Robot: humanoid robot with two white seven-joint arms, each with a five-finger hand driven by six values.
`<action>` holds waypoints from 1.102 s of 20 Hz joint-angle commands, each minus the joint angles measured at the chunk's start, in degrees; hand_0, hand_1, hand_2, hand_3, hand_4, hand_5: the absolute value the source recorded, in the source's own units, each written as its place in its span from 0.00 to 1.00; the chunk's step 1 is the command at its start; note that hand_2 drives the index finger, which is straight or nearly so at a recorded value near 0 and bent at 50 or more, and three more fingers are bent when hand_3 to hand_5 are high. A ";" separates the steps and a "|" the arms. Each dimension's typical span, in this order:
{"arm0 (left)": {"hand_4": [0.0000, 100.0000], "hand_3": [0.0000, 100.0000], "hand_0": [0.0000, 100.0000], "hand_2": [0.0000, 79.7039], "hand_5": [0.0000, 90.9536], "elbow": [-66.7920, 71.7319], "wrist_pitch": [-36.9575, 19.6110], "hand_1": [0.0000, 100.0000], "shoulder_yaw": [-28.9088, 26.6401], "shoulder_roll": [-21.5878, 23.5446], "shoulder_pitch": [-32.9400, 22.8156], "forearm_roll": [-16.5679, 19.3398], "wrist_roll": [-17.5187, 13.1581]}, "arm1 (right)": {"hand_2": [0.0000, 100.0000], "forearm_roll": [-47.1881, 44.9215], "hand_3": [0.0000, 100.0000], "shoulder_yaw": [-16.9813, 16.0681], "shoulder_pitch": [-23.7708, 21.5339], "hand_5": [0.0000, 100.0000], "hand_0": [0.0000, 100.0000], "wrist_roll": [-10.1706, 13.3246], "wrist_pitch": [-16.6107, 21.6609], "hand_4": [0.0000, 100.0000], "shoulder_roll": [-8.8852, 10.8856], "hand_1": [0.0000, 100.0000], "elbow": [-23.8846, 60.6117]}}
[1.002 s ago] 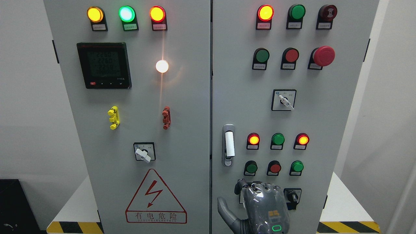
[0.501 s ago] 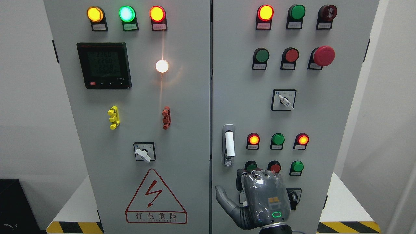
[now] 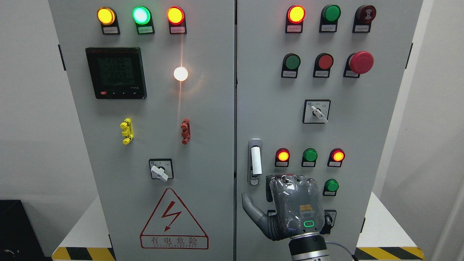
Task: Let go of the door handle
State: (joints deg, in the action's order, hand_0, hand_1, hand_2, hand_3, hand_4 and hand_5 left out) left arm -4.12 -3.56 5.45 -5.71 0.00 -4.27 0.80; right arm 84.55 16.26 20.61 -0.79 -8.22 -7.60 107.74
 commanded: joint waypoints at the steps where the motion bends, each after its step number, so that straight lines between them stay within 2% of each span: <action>1: 0.00 0.00 0.12 0.00 0.00 -0.01 -0.04 0.56 0.00 0.00 -0.97 0.05 -0.01 | 0.89 1.49 1.00 0.27 1.62 0.97 0.26 0.18 -0.13 0.97 -0.05 0.31 -2.80; 6: 0.00 0.00 0.12 0.00 0.00 -0.01 -0.04 0.56 0.00 -0.09 -0.97 -0.03 -0.01 | 0.89 1.49 1.00 0.53 3.82 0.98 0.25 0.09 -1.53 0.97 -0.13 0.31 -3.59; 19: 0.00 0.00 0.12 0.00 0.00 -0.01 -0.04 0.56 0.00 0.00 -0.97 -0.03 -0.01 | 0.89 1.49 1.00 0.53 6.28 0.98 0.27 0.00 -1.62 0.97 -0.13 0.27 -6.66; 22: 0.00 0.00 0.12 0.00 0.00 -0.01 -0.04 0.56 0.00 0.00 -0.97 0.05 -0.01 | 0.89 1.49 1.00 0.53 7.33 0.98 0.27 0.09 -3.11 0.97 -0.13 0.26 -7.54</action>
State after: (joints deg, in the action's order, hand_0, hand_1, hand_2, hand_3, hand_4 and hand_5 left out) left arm -4.13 -3.56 5.45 -5.72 0.00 -4.28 0.80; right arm 86.01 16.67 26.54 -0.75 -10.38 -7.71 102.91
